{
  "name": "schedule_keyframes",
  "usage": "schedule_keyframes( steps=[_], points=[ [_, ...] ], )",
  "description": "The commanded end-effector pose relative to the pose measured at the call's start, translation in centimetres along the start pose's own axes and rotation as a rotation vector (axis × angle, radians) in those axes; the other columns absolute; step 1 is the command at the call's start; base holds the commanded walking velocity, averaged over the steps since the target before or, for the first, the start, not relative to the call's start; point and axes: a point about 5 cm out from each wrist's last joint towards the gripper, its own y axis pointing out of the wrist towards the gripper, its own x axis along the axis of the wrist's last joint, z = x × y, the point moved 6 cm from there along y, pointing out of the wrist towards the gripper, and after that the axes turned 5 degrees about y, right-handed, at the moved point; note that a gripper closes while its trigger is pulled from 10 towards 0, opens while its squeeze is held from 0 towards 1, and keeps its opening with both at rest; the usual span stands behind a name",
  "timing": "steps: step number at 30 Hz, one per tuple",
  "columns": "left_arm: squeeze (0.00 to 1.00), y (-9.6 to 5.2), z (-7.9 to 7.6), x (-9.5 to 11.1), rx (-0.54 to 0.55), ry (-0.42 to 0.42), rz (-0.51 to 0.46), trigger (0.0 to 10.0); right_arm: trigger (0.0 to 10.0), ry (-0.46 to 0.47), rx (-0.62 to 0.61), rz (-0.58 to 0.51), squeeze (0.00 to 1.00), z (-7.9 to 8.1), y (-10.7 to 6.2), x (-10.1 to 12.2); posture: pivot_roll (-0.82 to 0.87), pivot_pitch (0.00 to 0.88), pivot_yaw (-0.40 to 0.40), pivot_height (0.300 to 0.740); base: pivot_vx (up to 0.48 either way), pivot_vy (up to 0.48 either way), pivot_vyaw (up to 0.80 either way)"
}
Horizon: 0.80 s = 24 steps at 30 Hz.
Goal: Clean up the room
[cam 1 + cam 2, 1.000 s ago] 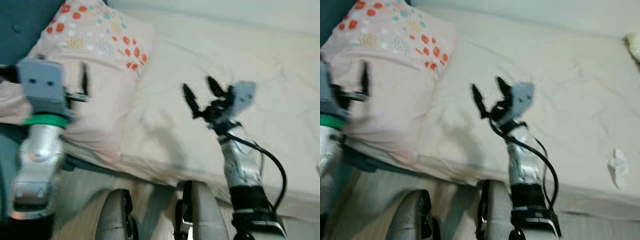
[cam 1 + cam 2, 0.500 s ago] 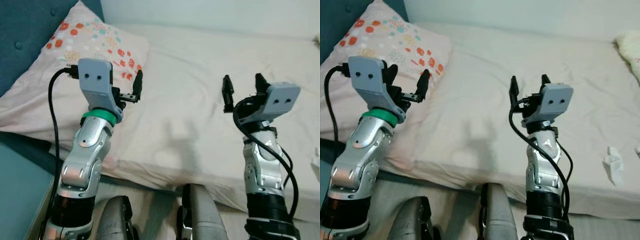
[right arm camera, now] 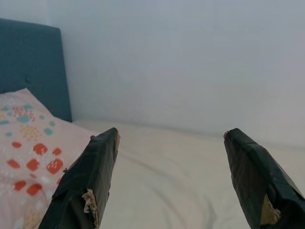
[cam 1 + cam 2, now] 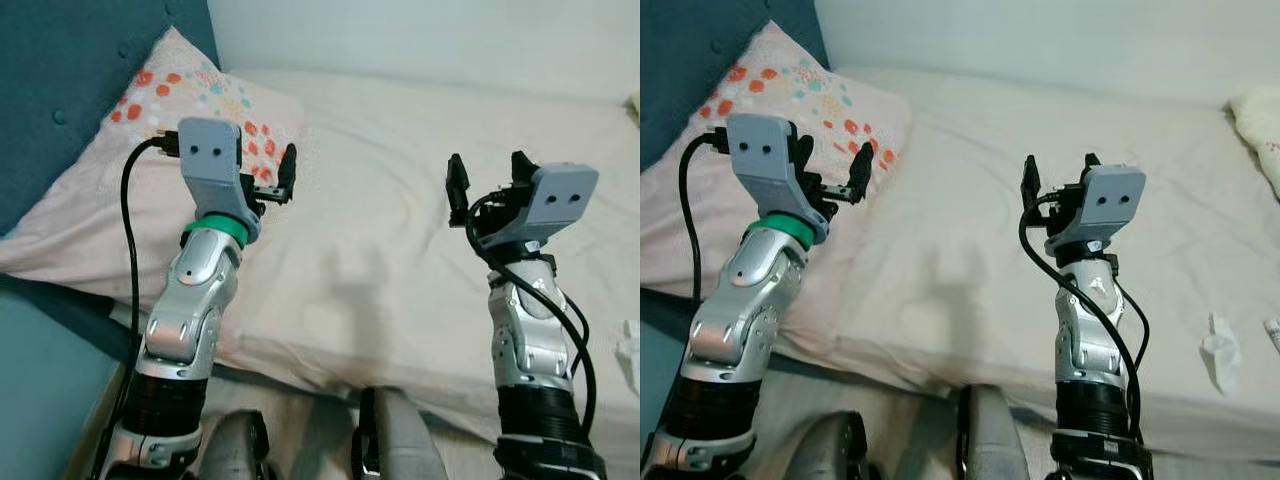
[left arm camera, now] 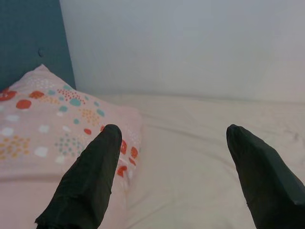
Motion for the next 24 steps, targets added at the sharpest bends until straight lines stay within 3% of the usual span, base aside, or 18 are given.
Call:
schedule_keyframes(
  steps=[1, 11, 24],
  points=[
    [0.0, 0.2, -0.4, -0.2, -0.013, 0.002, 0.003, 10.0, 10.0, 0.0, -0.004, 0.026, 0.0, -0.2, -0.2, -0.6, -0.06, 0.026, 0.034, 0.708, 0.0, 0.0, 0.0],
    [0.0, 0.7, -0.9, -0.3, -0.027, -0.006, 0.008, 10.0, 10.0, -0.001, -0.009, 0.043, 0.0, -0.4, -0.3, -1.0, -0.06, 0.018, 0.036, 0.738, 0.0, 0.0, 0.0],
    [0.0, 0.6, -1.2, -1.7, -0.036, 0.032, 0.044, 10.0, 10.0, -0.001, -0.005, 0.078, 0.0, -0.1, -0.3, -1.9, -0.06, 0.011, 0.033, 0.74, 0.0, 0.0, 0.0]
  ],
)
